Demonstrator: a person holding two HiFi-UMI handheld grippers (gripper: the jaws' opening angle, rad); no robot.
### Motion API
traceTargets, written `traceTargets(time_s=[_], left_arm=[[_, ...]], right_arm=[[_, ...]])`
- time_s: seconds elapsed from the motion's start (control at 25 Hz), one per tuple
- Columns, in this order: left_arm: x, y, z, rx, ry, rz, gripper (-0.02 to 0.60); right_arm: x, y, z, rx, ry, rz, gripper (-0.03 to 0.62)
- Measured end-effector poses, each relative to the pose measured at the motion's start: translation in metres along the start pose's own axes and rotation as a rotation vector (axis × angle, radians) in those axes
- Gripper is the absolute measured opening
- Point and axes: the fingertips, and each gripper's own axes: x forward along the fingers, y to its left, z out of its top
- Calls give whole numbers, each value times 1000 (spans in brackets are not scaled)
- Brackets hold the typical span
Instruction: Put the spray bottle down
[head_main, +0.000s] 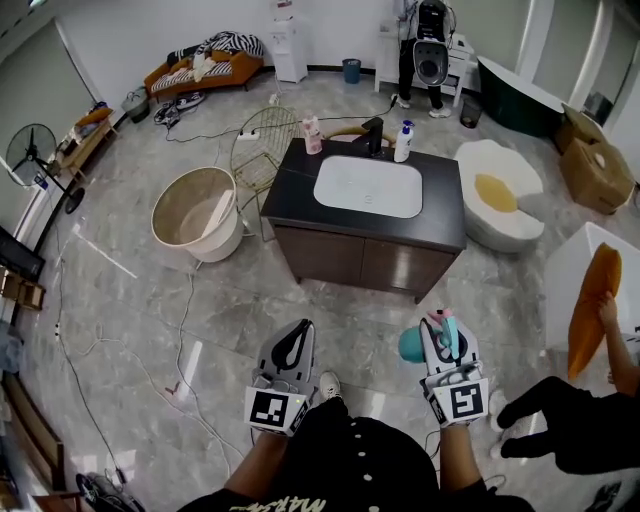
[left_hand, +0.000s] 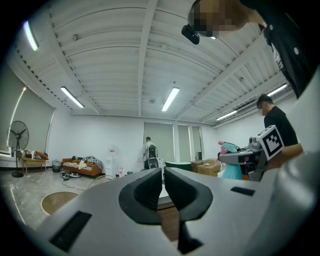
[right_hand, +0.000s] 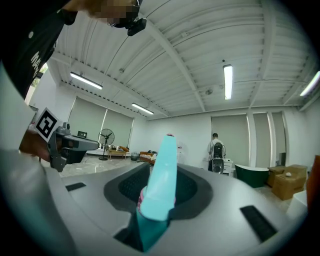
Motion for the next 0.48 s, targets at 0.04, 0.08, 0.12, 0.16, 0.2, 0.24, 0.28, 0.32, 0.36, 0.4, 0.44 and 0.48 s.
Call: traceTargets(time_s=[0.04,0.08,0.12,0.16,0.2,0.24,0.28,0.32,0.36,0.4,0.44,0.48], left_arm=[[9,8,1,0,-2,-3,23],[17,16,3,0,-6,-7,23],[24,24,4,2,-12,-11,23],[31,32,5,3,-17,-15,23],[37,40,6,4,-21,-19,24],[43,48,6,4,-24,-22,23],[47,57,6,3,-27,-23,23],[52,65,6,1,-30,-24,23],[56,73,6,0,-31,-27,23],[60,80,6,-1,-32,-31,23],[63,86,4,-1,-30,-36,23],[66,92,2,-3,-27,-41,24]], right_arm=[[12,-2,2,-5,-3,-1,109],[24,-3,4,-9,-5,-3,109],[35,-4,5,-12,-7,-6,109],[46,-4,6,-15,-9,-9,109],[56,-4,6,-16,-10,-12,109],[66,-3,7,-18,-12,-15,109],[77,-2,7,-19,-14,-16,109],[87,-1,8,-22,-17,-18,109],[96,1,10,-24,-20,-20,109],[105,2,10,-26,-21,-23,109],[112,3,10,-25,-18,-28,109],[118,4,8,-21,-12,-34,109]])
